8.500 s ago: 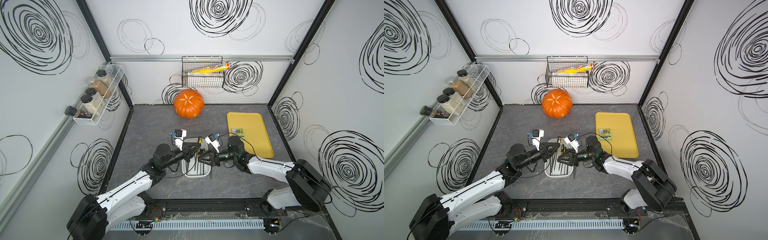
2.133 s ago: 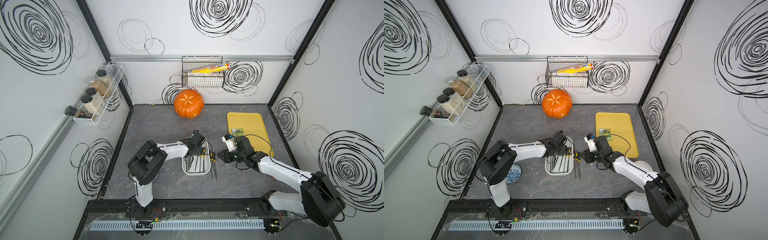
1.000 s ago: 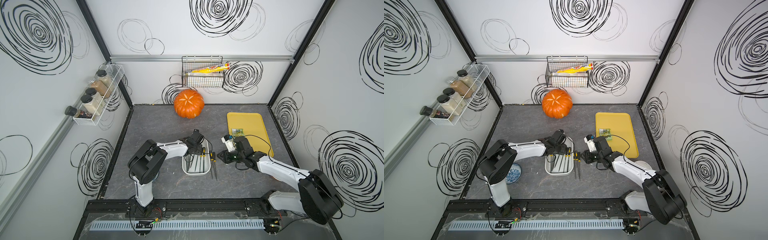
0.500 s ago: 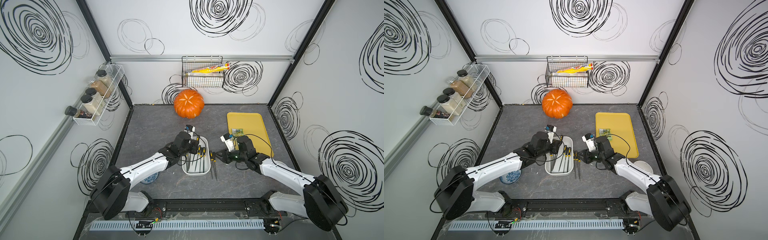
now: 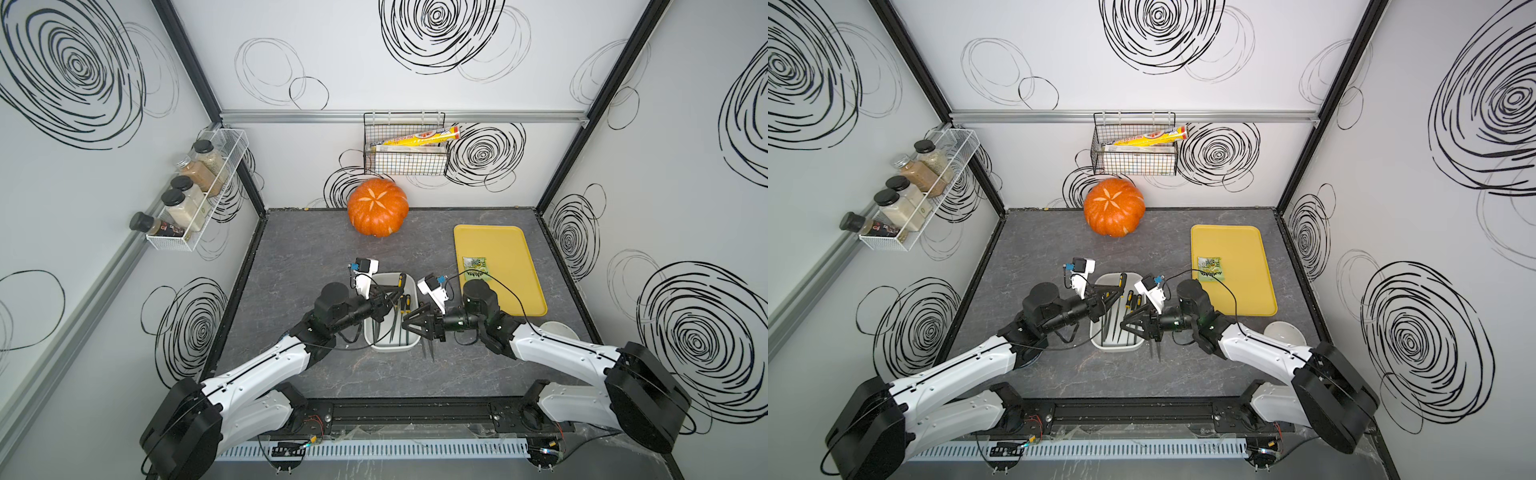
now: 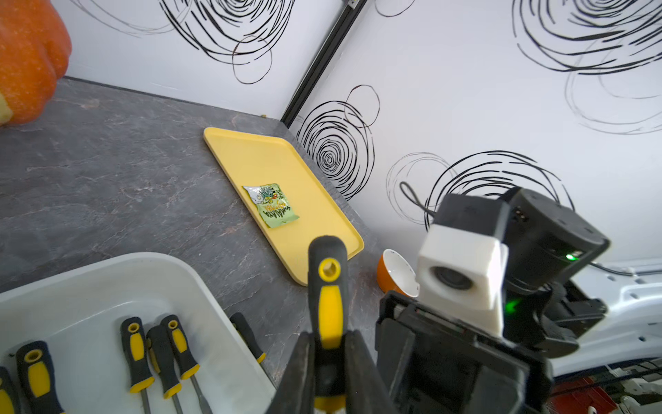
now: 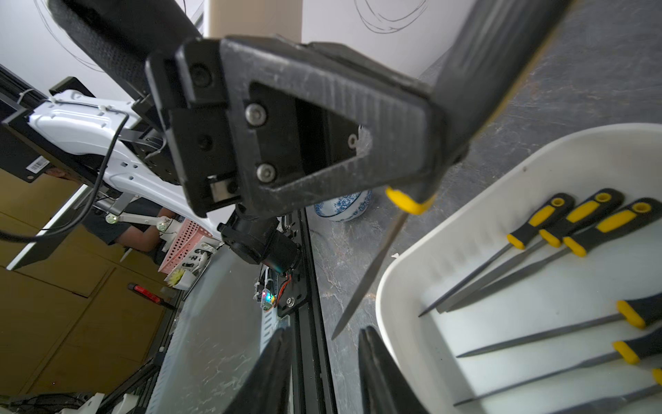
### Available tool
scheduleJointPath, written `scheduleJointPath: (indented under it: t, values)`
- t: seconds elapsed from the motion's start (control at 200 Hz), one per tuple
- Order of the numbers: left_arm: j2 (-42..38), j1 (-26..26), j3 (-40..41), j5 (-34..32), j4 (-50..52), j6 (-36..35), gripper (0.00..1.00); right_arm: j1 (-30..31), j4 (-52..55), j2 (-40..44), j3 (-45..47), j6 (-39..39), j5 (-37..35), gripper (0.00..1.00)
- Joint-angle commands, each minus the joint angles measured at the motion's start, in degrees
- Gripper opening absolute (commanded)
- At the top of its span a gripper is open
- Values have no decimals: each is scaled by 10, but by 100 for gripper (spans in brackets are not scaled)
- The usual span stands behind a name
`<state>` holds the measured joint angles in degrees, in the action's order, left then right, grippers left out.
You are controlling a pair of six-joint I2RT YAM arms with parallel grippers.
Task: Take the file tool out of the storage box
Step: Pick up the file tool from the storage box.
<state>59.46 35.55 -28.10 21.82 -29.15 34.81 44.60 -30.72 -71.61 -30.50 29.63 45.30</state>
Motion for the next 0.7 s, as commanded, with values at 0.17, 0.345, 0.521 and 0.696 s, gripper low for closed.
scheduleJointPath:
  t: [0.17,0.345,0.521,0.696]
  values:
    - [-32,-2,20,28,-67,15,0,16,-73,-40,-29,24,9,37]
    - [-30,-2,23,31,-72,18,0,16,-95,-63,-43,29,4,32]
    - [-30,-2,24,24,-59,15,0,16,-108,-78,-44,42,10,1]
    - [-41,-2,21,9,-29,1,49,16,92,-42,-67,15,-64,0]
